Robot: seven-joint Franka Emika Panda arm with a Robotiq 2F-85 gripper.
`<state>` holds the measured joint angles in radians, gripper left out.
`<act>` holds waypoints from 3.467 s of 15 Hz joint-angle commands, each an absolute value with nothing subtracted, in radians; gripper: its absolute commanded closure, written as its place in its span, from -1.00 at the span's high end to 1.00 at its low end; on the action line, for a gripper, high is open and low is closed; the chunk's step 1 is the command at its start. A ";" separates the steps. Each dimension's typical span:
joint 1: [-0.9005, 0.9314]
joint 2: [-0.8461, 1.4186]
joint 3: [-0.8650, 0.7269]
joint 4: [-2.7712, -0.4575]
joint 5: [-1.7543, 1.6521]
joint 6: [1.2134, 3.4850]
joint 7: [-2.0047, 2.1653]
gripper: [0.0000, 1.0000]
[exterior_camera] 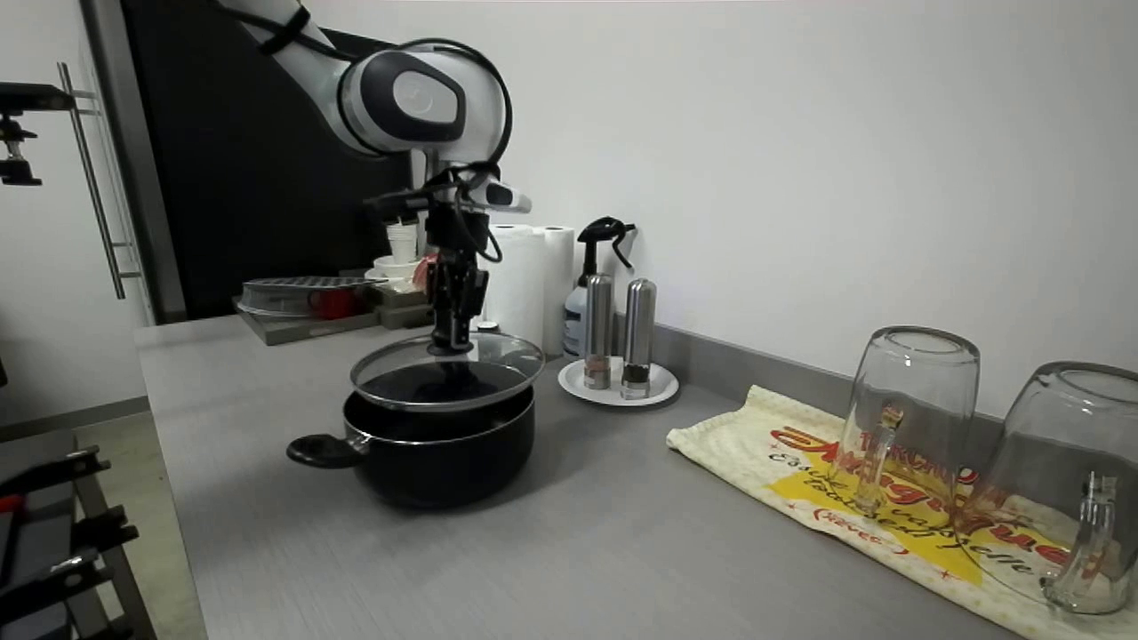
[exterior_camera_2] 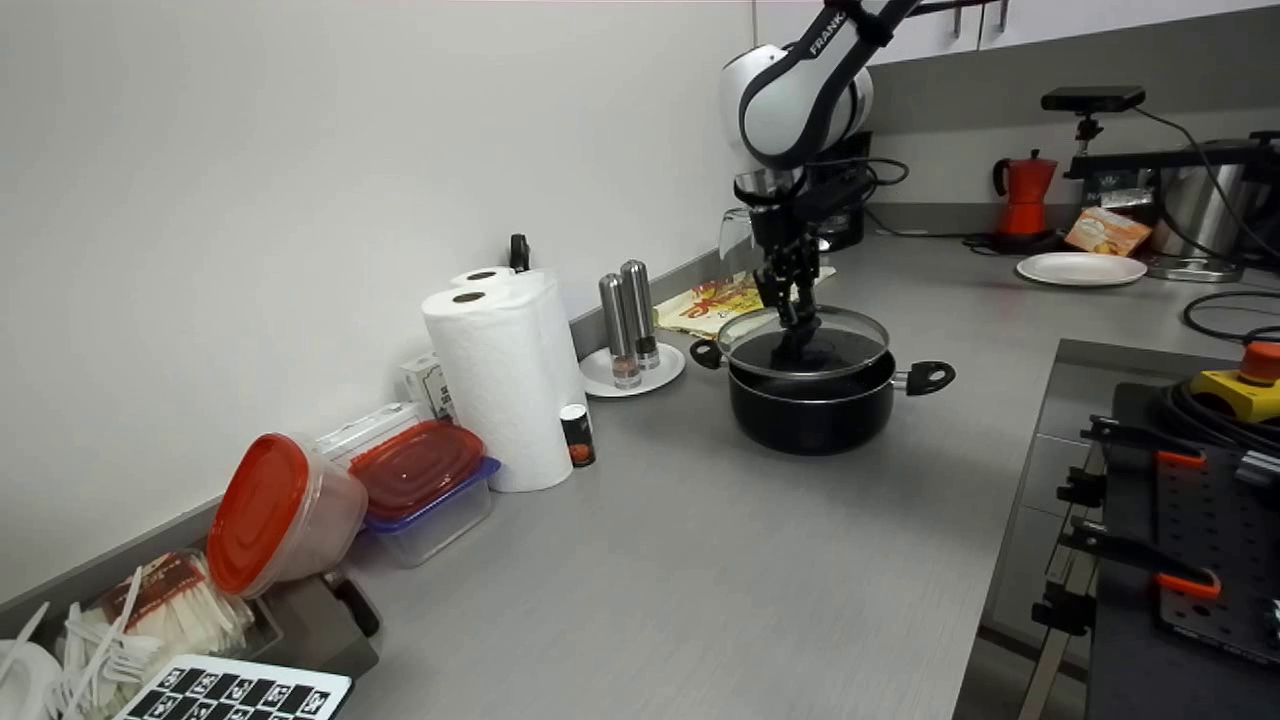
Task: Remove the lid from the pot
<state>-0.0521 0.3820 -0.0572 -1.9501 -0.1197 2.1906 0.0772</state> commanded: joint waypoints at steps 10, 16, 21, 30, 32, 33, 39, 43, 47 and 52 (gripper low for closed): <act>0.102 0.082 0.069 -1.859 -0.306 2.035 0.093 -0.48; 0.222 0.246 0.165 -1.667 -0.397 2.037 0.117 -0.48; 0.290 0.434 0.165 -1.569 -0.383 2.099 0.099 -0.48; 0.376 0.721 0.124 -1.488 -0.376 2.064 0.067 -0.48; 0.373 0.748 0.144 -1.472 -0.337 2.034 0.035 -0.48; 0.374 0.757 0.152 -1.464 -0.326 2.021 0.020 -0.48; 0.403 0.807 0.161 -1.417 -0.310 1.995 0.014 -0.48; 0.447 0.842 0.110 -1.406 -0.370 2.058 0.083 -0.48; 0.464 0.876 0.075 -1.390 -0.382 2.087 0.128 -0.48; 0.462 0.911 0.060 -1.368 -0.370 2.075 0.135 -0.48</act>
<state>0.4454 0.8886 0.0779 -1.4156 -0.3602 2.0971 0.1149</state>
